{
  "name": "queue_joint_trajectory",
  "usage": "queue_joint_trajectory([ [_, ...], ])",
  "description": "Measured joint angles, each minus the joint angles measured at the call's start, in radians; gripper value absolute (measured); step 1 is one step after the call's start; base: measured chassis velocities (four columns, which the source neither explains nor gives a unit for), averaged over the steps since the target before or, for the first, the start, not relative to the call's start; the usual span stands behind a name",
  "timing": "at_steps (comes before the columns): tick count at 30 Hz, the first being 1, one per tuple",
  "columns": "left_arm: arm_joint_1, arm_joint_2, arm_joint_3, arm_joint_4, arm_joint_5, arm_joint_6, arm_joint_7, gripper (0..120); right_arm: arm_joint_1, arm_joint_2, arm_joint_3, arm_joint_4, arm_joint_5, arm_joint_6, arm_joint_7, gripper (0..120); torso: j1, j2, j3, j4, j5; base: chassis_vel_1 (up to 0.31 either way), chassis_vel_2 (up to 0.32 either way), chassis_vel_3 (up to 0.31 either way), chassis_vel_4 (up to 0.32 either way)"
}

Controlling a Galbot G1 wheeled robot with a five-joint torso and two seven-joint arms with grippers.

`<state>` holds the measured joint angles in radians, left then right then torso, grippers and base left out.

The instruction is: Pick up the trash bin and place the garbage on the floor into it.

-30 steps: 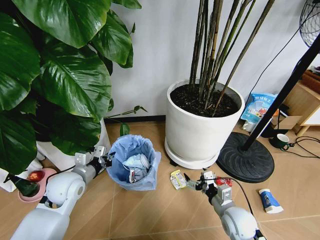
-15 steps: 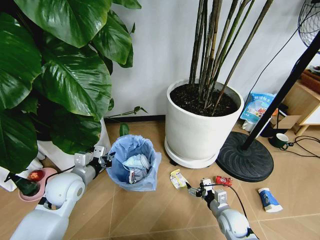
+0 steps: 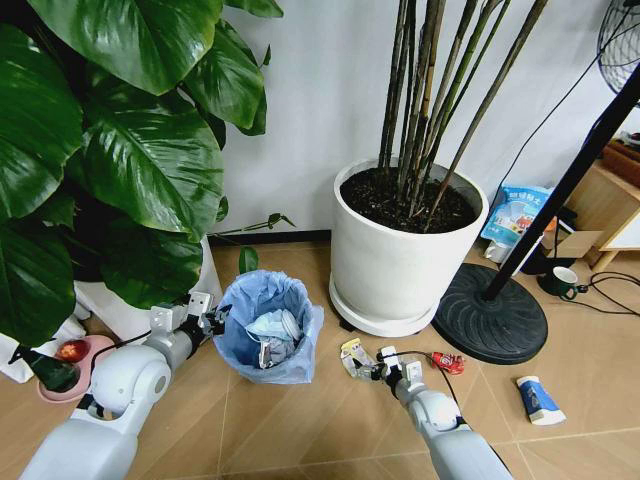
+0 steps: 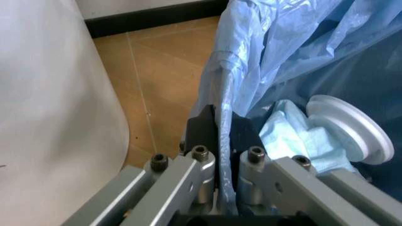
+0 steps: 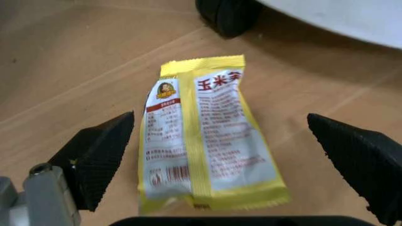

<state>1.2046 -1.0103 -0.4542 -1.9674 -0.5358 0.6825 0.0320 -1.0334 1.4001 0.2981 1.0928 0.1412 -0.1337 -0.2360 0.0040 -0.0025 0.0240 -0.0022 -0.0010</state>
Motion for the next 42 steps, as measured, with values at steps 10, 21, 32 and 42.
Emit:
queue_joint_trajectory([
  [10,-0.001,0.0,0.0,0.006,0.0,-0.002,0.004,0,0.06,0.056,0.015,-0.123,-0.068,0.023,0.0,100,0.0,0.0,0.0,0.0,-0.0001,0.0,0.0,0.0,0.0],
  [21,-0.003,-0.003,0.001,0.014,0.003,-0.006,0.008,0,0.135,0.111,0.076,-0.255,-0.139,0.069,-0.004,100,0.0,0.0,0.0,-0.0001,-0.0003,0.0,0.0,0.0,0.0],
  [32,-0.01,-0.003,0.004,0.019,0.005,-0.008,0.008,0,0.163,0.13,0.112,-0.306,-0.154,0.076,-0.017,85,0.0,0.0,-0.001,-0.0004,-0.0005,0.0,0.0,0.0,0.0],
  [42,-0.012,-0.003,0.009,0.02,0.005,-0.009,0.008,0,0.146,0.127,0.122,-0.289,-0.153,0.076,-0.023,61,0.0,0.0,0.0,-0.0004,-0.0004,0.0,0.0,0.0,0.0],
])
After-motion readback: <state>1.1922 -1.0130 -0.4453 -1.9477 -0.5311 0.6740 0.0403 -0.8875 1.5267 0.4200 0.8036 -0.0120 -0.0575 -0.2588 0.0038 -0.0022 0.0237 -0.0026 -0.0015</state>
